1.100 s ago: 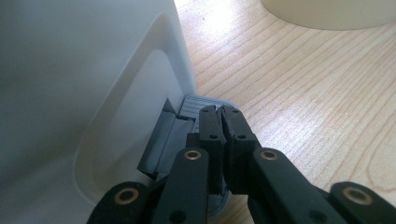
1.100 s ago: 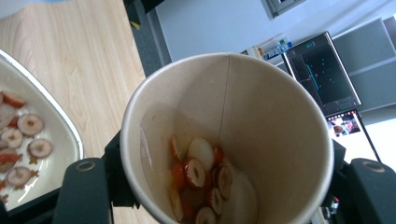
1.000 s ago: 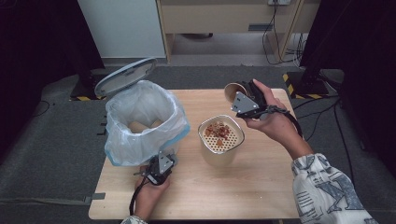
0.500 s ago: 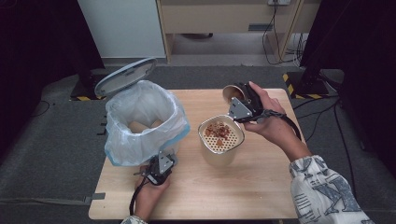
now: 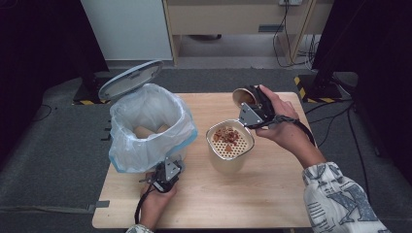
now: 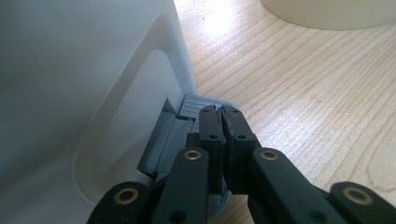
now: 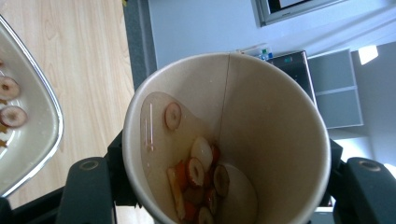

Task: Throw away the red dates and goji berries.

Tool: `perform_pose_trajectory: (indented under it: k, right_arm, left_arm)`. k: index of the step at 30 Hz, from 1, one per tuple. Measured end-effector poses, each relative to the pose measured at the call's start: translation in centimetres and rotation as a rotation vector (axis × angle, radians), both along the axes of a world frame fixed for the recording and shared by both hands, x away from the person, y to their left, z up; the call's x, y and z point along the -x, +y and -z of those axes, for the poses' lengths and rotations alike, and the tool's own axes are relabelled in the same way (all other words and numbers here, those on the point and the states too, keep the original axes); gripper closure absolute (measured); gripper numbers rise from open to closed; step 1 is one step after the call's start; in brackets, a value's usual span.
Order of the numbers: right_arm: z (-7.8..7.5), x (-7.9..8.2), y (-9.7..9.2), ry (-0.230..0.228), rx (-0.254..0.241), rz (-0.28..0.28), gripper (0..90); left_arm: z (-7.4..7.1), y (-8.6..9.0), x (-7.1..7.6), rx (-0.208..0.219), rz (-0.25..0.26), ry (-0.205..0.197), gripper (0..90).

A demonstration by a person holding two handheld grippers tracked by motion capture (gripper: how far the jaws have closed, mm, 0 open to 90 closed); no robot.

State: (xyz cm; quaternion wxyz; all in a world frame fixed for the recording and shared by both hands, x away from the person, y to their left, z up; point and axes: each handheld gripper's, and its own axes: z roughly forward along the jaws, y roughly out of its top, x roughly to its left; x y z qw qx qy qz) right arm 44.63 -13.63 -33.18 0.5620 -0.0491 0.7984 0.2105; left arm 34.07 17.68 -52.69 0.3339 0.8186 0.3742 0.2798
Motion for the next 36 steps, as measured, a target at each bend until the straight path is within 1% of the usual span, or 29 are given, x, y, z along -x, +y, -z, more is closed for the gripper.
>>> perform_pose_trajectory:
  k: [3,4,5,6,10,12,14,16,21,31,33,36]
  right_arm:
    - [-0.1,0.1,0.0,-0.012,0.011,-0.002,33.2]
    - [-0.12,0.23,0.0,-0.023,0.024,-0.002,33.3]
    - [-0.12,0.23,0.0,-0.023,0.024,-0.002,33.3]
    - [-0.07,0.29,0.0,-0.033,0.04,0.0,33.3]
    - [-0.02,0.31,-0.01,-0.04,0.046,-0.001,33.4]
    - [0.12,0.42,0.03,-0.057,0.073,0.0,33.4]
    - [0.12,0.5,0.02,-0.056,0.066,-0.001,33.5]
    - [0.15,0.6,0.05,-0.064,0.08,-0.004,33.5]
    - [-0.02,0.81,0.14,-0.081,0.091,-0.008,33.5]
    - [-0.27,0.81,0.08,-0.102,0.098,-0.005,33.6]
    - [-0.27,0.91,0.11,-0.118,0.114,-0.005,33.6]
    - [-0.3,0.93,0.16,-0.124,0.123,-0.007,33.6]
  left_arm:
    - [0.0,0.0,0.0,0.001,0.0,0.0,86.7]
    - [0.0,-0.01,0.0,0.0,0.0,0.0,86.7]
    - [0.0,-0.01,0.0,0.0,0.0,0.0,86.7]
    - [0.01,0.0,0.0,0.001,0.0,0.0,86.7]
    - [0.0,-0.01,0.0,0.001,-0.001,0.0,86.7]
    - [0.0,0.0,0.0,0.001,0.0,0.0,86.7]
    - [0.0,0.0,0.0,0.001,0.0,0.0,86.7]
    - [0.0,-0.01,0.01,0.002,0.0,0.001,86.7]
    - [0.0,-0.02,0.01,0.001,-0.001,0.0,86.6]
    - [0.0,-0.02,0.01,0.001,0.0,0.001,86.6]
    - [0.0,-0.02,0.01,0.0,0.0,0.001,86.6]
    - [0.0,-0.02,0.02,0.001,-0.001,0.001,86.6]
